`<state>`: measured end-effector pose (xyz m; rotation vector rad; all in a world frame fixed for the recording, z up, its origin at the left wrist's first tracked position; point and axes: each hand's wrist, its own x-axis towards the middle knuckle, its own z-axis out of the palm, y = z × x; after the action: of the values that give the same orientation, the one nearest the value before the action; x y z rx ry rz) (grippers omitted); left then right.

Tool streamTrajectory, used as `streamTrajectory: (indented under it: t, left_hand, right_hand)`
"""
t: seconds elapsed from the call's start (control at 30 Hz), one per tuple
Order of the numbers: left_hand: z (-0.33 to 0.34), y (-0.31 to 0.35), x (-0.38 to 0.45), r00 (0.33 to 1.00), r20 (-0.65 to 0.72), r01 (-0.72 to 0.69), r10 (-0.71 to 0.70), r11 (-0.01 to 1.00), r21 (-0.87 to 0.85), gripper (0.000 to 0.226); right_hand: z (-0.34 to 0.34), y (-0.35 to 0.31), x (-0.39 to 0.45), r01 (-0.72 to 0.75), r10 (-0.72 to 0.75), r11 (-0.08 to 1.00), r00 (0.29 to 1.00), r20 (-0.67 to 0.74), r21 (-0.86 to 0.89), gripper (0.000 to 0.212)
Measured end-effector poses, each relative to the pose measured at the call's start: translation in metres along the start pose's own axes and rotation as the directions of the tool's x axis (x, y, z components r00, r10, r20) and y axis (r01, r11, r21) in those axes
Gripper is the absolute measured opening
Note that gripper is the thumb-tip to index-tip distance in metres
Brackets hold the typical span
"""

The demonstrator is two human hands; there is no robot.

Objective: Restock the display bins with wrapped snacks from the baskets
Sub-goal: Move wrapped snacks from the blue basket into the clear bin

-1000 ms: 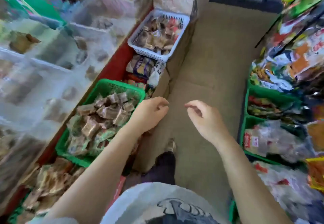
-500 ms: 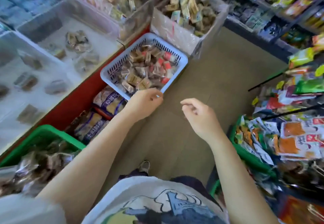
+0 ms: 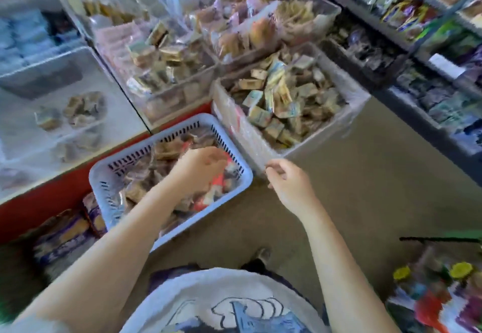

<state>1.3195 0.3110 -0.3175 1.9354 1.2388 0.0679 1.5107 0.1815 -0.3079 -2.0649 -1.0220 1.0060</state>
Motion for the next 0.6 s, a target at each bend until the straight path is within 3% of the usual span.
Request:
streamTrajectory:
  t: [0.13,0.3,0.43,0.6]
  left_hand:
    - [0.018,0.064,0.053,0.996,-0.072,0.043,-0.048,0.996,-0.072,0.028]
    - [0.040,0.100,0.115,0.979,-0.142,0.122,-0.145,0.980,-0.160,0.020]
    - [0.057,0.108,0.175,0.950,-0.243,0.130,-0.194,0.958,-0.257,0.023]
    - [0.076,0.116,0.248,0.949,-0.189,0.207,-0.251,0.952,-0.226,0.061]
  right_hand:
    - [-0.068,0.006,0.084,0.067,-0.061,0.994,0.996,0.071,-0.087,0.018]
    - [-0.102,0.007,0.172,0.088,-0.074,0.991,0.988,0.135,-0.102,0.021]
    - [-0.112,0.012,0.231,0.121,-0.102,0.985,0.983,0.152,-0.120,0.046]
    - [-0.126,0.014,0.292,0.104,-0.066,0.966,0.985,0.162,-0.235,0.058]
